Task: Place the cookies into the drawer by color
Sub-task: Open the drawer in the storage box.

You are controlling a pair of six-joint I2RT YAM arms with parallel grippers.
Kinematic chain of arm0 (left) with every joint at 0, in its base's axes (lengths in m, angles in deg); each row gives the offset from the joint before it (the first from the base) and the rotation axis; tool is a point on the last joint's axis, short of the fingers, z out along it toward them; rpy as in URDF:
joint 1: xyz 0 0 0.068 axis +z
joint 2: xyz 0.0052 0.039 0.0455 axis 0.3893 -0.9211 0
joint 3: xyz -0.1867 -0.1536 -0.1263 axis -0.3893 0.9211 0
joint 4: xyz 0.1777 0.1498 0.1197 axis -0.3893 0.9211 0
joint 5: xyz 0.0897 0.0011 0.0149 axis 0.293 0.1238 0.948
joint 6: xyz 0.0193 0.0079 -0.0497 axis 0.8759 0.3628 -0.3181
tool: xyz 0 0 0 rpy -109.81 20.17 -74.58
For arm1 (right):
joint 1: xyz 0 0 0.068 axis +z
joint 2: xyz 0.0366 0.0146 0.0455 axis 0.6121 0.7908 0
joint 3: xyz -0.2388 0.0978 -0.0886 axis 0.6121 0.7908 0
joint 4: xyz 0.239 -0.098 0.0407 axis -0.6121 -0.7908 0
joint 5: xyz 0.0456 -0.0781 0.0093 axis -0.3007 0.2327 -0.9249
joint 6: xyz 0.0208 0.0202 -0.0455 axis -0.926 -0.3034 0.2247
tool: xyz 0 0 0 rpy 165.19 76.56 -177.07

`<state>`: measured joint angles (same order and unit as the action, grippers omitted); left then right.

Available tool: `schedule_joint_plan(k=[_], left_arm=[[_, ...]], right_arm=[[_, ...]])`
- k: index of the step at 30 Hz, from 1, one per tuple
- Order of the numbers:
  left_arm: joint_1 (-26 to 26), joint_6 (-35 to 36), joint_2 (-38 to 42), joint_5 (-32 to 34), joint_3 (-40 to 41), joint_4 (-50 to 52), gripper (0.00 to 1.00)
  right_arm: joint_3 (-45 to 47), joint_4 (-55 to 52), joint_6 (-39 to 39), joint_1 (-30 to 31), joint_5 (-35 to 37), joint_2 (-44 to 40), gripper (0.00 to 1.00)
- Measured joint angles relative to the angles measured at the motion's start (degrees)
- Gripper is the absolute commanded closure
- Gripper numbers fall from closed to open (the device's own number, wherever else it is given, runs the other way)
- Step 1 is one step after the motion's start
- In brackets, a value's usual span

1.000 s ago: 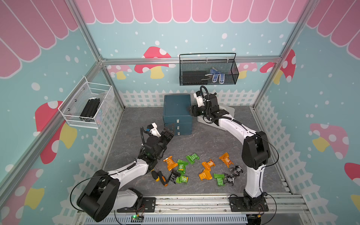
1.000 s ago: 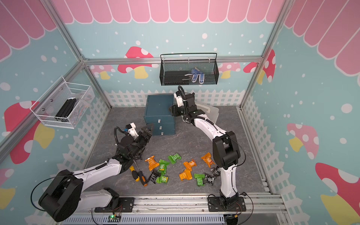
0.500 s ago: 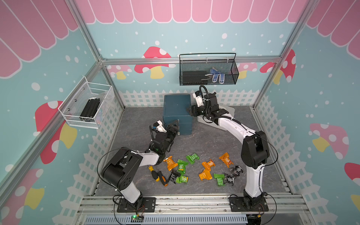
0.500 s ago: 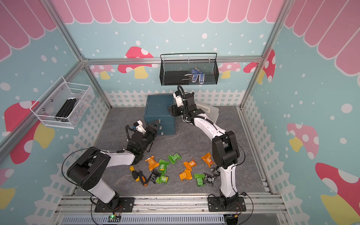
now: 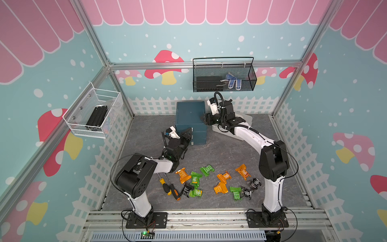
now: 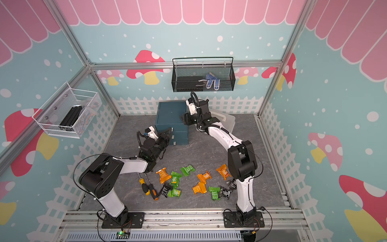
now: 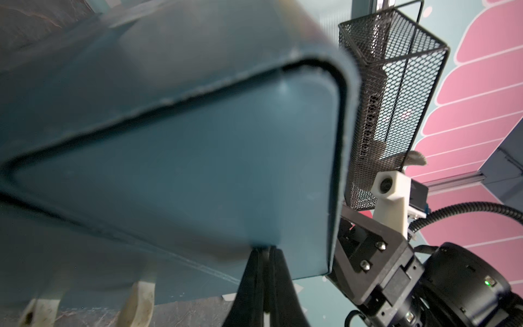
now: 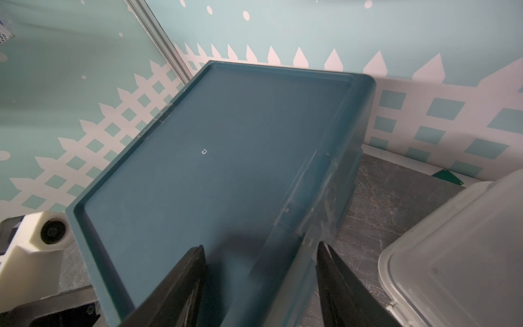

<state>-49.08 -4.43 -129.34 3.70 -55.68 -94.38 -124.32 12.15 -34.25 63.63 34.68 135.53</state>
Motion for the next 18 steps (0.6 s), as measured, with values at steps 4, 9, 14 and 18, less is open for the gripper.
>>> schedule_joint_plan(k=[4,9,14,18], left_arm=[[1.11,1.36,-0.42,-3.41,-1.49,1.95,1.00],[1.53,3.45,2.71,-5.90,-0.22,5.75,1.00],[1.18,5.73,10.40,-8.24,4.59,11.28,1.00],[-0.26,8.31,17.33,-8.13,6.99,17.70,1.00]], right_arm=[[-0.11,0.57,-0.04,-0.07,0.24,0.26,0.35],[-0.15,0.52,-0.22,-0.04,0.24,0.26,0.35],[-0.15,0.46,-0.22,-0.02,0.57,0.26,0.35],[-0.37,0.00,-0.37,0.02,0.66,0.26,0.35]])
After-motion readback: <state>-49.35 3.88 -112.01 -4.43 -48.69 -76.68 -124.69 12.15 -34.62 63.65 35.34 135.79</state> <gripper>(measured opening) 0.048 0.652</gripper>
